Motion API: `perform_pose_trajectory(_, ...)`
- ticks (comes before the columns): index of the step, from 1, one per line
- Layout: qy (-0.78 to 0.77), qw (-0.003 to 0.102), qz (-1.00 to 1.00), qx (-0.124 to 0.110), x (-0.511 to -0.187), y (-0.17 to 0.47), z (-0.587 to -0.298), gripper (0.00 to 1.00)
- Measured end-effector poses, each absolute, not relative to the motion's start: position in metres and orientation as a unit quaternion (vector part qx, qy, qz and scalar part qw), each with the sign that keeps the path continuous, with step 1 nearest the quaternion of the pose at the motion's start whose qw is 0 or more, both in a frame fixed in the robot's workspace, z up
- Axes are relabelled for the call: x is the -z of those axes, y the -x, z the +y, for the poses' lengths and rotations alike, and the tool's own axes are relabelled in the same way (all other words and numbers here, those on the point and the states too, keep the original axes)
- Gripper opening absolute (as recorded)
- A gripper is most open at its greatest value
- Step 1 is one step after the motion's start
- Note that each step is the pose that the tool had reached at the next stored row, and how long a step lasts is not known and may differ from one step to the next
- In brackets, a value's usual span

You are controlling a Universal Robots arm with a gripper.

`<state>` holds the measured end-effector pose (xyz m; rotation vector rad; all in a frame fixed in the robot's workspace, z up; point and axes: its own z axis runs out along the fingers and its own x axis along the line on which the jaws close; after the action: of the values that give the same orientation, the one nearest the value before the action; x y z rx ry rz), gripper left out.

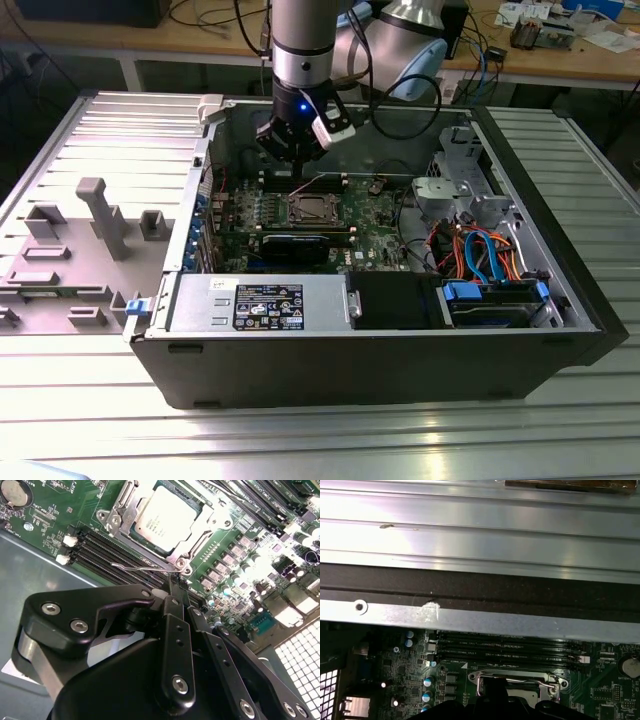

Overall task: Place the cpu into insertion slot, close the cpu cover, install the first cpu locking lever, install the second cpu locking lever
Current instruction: 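Install the first cpu locking lever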

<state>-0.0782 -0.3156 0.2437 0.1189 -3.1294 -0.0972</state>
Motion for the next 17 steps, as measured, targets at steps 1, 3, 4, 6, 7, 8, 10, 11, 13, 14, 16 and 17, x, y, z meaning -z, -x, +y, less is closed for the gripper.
perform_pose_trajectory(1, -0.038, 0.004, -0.999, 0.031, -0.243, 0.078, -0.316, 0.11)
perform_pose_trajectory(3, -0.038, 0.004, -0.999, 0.031, -0.243, 0.078, -0.316, 0.11)
perform_pose_trajectory(4, -0.038, 0.004, -0.999, 0.031, -0.242, 0.078, -0.316, 0.11)
perform_pose_trajectory(6, -0.038, 0.004, -0.999, 0.031, -0.242, 0.078, -0.316, 0.11)
perform_pose_trajectory(7, -0.038, 0.004, -0.999, 0.031, -0.242, 0.078, -0.316, 0.11)
perform_pose_trajectory(8, -0.038, 0.004, -0.999, 0.031, -0.241, 0.078, -0.316, 0.11)
perform_pose_trajectory(10, -0.039, 0.004, -0.999, 0.031, -0.240, 0.078, -0.316, 0.11)
perform_pose_trajectory(11, -0.039, 0.004, -0.999, 0.031, -0.240, 0.078, -0.316, 0.11)
perform_pose_trajectory(13, -0.040, 0.004, -0.999, 0.031, -0.236, 0.078, -0.316, 0.11)
perform_pose_trajectory(14, -0.040, 0.004, -0.999, 0.031, -0.235, 0.078, -0.316, 0.11)
perform_pose_trajectory(16, -0.049, 0.005, -0.998, 0.031, -0.228, 0.078, -0.305, 0.11)
perform_pose_trajectory(17, -0.049, 0.004, -0.998, 0.031, -0.227, 0.078, -0.305, 0.11)
